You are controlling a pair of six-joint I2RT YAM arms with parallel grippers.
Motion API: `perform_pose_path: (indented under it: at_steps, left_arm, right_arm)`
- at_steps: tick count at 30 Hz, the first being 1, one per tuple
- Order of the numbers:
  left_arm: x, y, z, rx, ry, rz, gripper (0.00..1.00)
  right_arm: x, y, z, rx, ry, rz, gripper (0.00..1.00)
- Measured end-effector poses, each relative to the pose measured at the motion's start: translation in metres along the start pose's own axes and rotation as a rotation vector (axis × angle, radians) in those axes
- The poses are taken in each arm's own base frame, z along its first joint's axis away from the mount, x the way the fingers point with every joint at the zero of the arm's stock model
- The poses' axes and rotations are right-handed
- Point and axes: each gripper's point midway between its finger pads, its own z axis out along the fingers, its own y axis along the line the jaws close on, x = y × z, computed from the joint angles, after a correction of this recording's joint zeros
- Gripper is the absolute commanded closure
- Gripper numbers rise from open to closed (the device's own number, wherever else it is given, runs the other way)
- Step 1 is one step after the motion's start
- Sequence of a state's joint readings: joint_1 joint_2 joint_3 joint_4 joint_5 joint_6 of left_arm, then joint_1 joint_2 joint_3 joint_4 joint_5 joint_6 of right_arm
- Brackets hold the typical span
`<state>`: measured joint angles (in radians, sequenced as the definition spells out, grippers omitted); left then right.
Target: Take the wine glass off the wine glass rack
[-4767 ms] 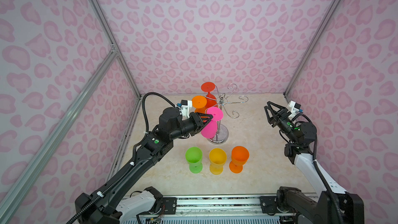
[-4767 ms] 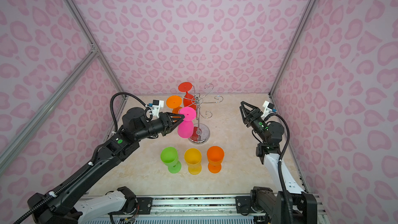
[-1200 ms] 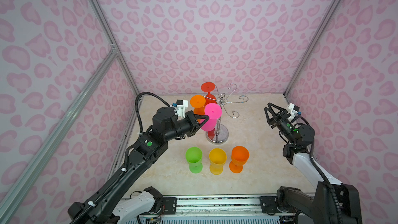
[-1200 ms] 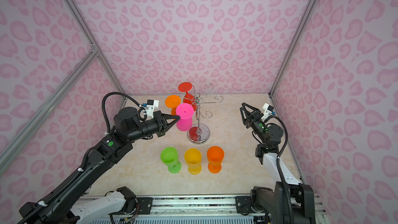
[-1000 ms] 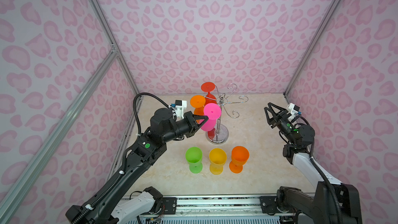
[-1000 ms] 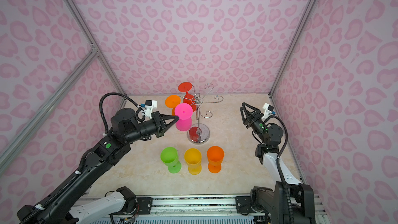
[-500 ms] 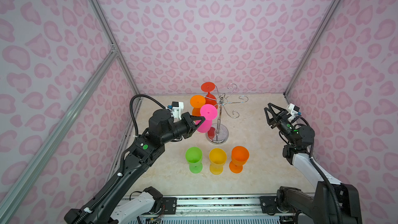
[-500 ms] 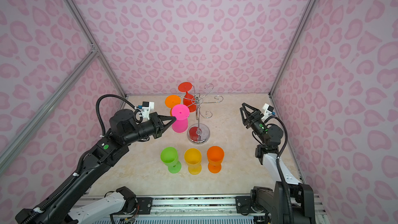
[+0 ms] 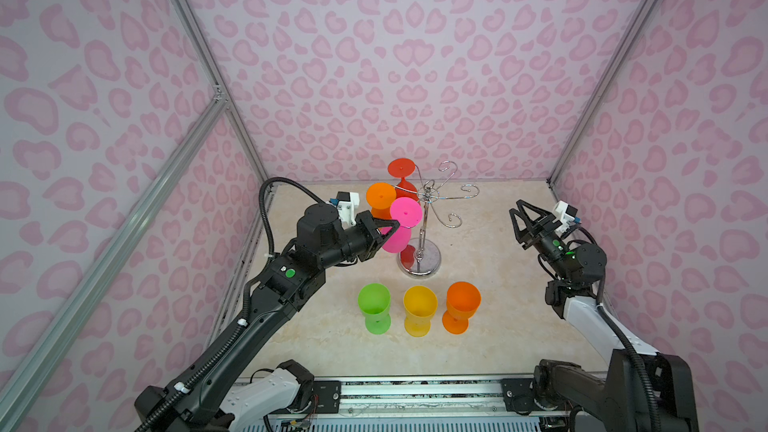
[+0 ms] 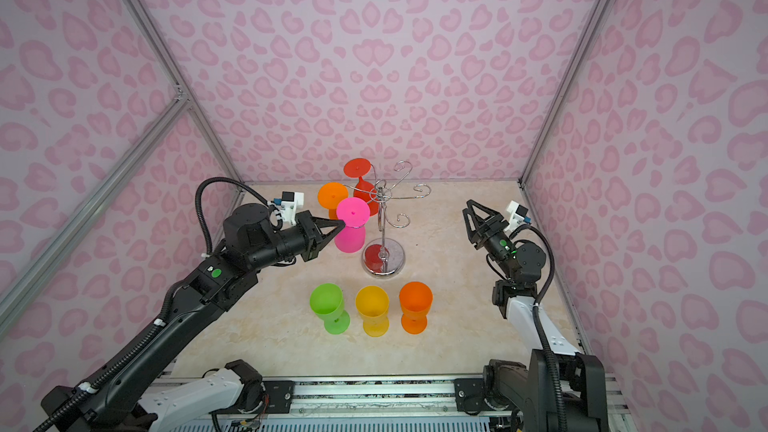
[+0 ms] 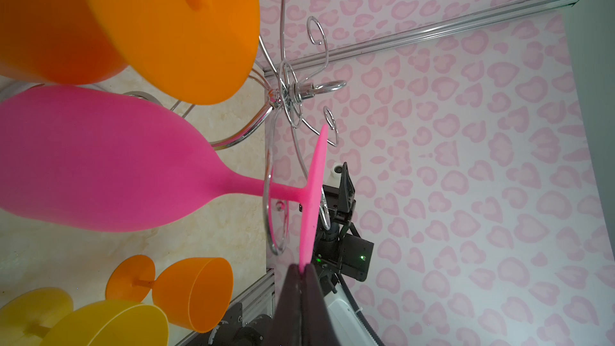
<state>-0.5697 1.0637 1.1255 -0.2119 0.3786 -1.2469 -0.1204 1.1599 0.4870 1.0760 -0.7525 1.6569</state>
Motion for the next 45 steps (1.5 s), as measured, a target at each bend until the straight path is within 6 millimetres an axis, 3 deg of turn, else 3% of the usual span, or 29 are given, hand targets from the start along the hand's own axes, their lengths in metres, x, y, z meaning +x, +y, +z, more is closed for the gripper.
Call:
perform_pose_path:
  at_steps: [17, 45]
  left_arm:
    - [0.003, -0.004, 0.008, 0.012, 0.035, 0.007, 0.98]
    - [0.027, -0.012, 0.020, 0.032, 0.122, 0.076, 0.98]
  right_arm:
    - [0.000, -0.001, 0.000, -0.004, 0.000, 0.008, 0.49]
    - [0.001, 0.006, 0.000, -0.020, 0.002, -0.004, 0.49]
